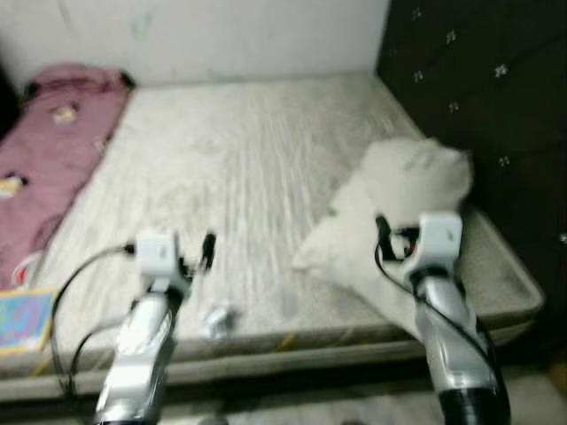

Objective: Clean up the room

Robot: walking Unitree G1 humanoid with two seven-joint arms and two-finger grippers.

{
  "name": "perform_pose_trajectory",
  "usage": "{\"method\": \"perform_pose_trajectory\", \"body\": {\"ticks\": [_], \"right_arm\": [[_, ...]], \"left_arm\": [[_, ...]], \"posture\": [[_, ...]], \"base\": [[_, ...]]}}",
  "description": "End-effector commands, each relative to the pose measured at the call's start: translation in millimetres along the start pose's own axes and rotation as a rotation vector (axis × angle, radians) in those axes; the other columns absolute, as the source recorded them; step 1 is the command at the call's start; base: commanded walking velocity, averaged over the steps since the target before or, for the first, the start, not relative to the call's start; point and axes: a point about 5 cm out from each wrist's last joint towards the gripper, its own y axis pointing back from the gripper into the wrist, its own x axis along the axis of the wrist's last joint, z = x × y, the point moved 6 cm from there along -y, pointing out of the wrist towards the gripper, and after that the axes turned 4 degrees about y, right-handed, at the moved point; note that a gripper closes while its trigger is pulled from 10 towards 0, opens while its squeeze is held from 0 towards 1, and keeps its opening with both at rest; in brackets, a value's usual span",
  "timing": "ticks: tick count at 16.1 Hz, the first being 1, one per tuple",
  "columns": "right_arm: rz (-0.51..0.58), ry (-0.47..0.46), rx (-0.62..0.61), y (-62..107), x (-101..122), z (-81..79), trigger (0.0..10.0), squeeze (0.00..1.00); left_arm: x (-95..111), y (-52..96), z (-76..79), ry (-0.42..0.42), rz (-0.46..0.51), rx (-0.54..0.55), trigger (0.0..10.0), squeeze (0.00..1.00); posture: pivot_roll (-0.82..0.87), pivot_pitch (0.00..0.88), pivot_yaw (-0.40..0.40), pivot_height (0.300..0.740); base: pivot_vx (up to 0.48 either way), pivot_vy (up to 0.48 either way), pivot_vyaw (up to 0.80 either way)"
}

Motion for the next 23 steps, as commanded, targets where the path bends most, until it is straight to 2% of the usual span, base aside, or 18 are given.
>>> {"method": "perform_pose_trajectory", "body": {"ticks": [1,2,4,5,6,23], "right_arm": [[0.046,-0.031,0.011,-2.6,17,-12.1,10.0,0.0],[0.038,-0.046,-0.007,-1.7,16,-10.7,10.0,0.0],[0.015,-0.041,-0.009,1.1,12,-13.3,10.0,0.0],[-0.01,-0.022,0.0,3.2,7,-16.2,10.0,0.0],[-0.018,0.008,-0.001,3.8,5,-16.6,10.0,0.0],[-0.018,0.008,-0.001,3.8,5,-16.6,10.0,0.0]], "left_arm": [[15,3.3,-12.2,-0.054,0.063,0.047,10.0,0.0],[14,4.2,-15.7,-0.029,0.054,0.091,10.0,0.0],[21,2.6,-11.3,-0.048,0.076,0.092,10.0,0.0],[25,1.1,-2.7,-0.003,0.122,0.025,10.0,0.0],[24,1.4,-3.3,-0.007,0.117,0.03,10.0,0.0],[24,1.4,-3.3,-0.007,0.117,0.03,10.0,0.0]], "posture": [[0.04,0.0,0.032,0.74],[0.04,0.0,0.033,0.74],[0.05,0.0,0.031,0.74],[0.05,0.0,0.027,0.74],[0.05,0.0,0.027,0.74],[0.05,0.0,0.027,0.74]], "base": [[0.0,0.0,0.0],[0.0,0.0,0.0],[0.0,0.0,0.0],[0.0,0.0,0.0],[0.0,0.0,0.0],[0.0,0.0,0.0]]}}
